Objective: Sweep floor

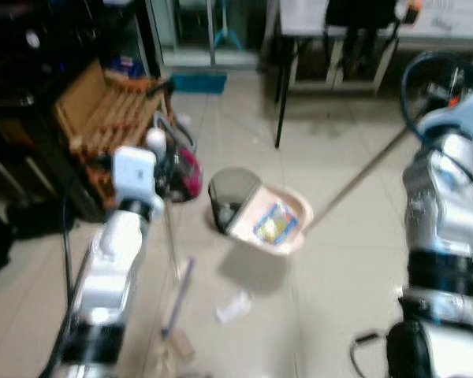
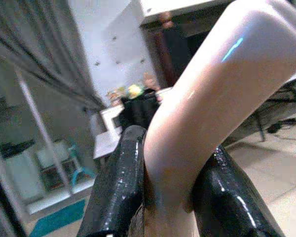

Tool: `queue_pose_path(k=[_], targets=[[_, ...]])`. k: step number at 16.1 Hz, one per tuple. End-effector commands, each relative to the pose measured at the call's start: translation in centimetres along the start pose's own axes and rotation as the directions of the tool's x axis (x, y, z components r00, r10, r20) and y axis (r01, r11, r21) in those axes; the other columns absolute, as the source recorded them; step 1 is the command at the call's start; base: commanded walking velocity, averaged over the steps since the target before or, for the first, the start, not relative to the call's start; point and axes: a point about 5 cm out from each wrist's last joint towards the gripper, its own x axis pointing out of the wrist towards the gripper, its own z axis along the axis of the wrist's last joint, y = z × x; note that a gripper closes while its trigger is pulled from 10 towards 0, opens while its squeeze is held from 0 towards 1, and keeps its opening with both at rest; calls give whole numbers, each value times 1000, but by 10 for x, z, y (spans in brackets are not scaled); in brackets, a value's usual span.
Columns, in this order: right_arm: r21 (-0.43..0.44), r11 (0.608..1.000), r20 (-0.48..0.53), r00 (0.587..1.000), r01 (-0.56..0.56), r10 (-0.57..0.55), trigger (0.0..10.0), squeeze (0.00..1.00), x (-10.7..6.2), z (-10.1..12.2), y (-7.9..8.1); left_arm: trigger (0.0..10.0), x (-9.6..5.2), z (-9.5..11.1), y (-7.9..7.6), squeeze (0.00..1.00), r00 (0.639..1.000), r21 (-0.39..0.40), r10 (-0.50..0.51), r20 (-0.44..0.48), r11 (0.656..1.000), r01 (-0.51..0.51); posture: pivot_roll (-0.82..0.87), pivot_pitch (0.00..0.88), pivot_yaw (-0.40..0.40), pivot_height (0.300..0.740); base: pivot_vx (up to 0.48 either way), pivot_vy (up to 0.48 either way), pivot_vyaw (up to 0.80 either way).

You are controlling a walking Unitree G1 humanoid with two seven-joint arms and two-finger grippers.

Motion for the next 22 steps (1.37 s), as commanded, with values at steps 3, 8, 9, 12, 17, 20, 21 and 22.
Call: queue_pose_path(k=[3, 8, 9, 12, 17, 20, 21, 22], targets=[[38, 999, 63, 998, -17, 15, 10000, 0, 3, 12, 4, 10000, 3, 9, -6, 0, 999, 16, 0, 40, 1000, 0, -43, 0, 3, 740, 419, 0, 0], [50, 999, 49, 999, 14, -16, 10000, 0, 2, 8, 0, 10000, -1, 5, -7, 0, 1000, 28, -6, 23, 1000, 5, -34, 0, -3, 740, 418, 0, 0], [57, 998, 44, 999, 15, -18, 10000, 0, 2, 8, 0, 10000, -1, 6, -6, 0, 1000, 28, -3, 24, 1000, 3, -32, 0, -6, 740, 416, 0, 0], [75, 997, 37, 999, 9, -12, 10000, 0, 4, 7, 3, 10000, -4, 4, -3, 0, 1000, 14, 26, 16, 1000, -27, -30, 0, -11, 740, 419, 0, -754], [71, 997, 61, 998, -19, 15, 10000, 0, 5, 9, 8, 10000, -3, 3, 1, 0, 998, -20, 58, 9, 998, -58, -33, 0, -13, 740, 418, 0, 0], [33, 999, 60, 998, -18, 16, 10000, 0, 6, 8, 9, 10000, -4, 3, 2, 0, 998, -19, 64, 10, 998, -64, -27, 0, -15, 740, 417, 0, 0], [18, 1000, 61, 998, -19, 18, 10000, 0, 6, 7, 9, 10000, -4, 3, 2, 0, 998, -19, 64, 11, 998, -64, -26, 0, -15, 740, 416, 0, 0], [4, 1000, 61, 998, -17, 17, 10000, 0, 5, 7, 9, 10000, -3, 4, 2, 0, 998, -19, 63, 11, 998, -63, -26, 0, -13, 740, 420, 0, 469]])
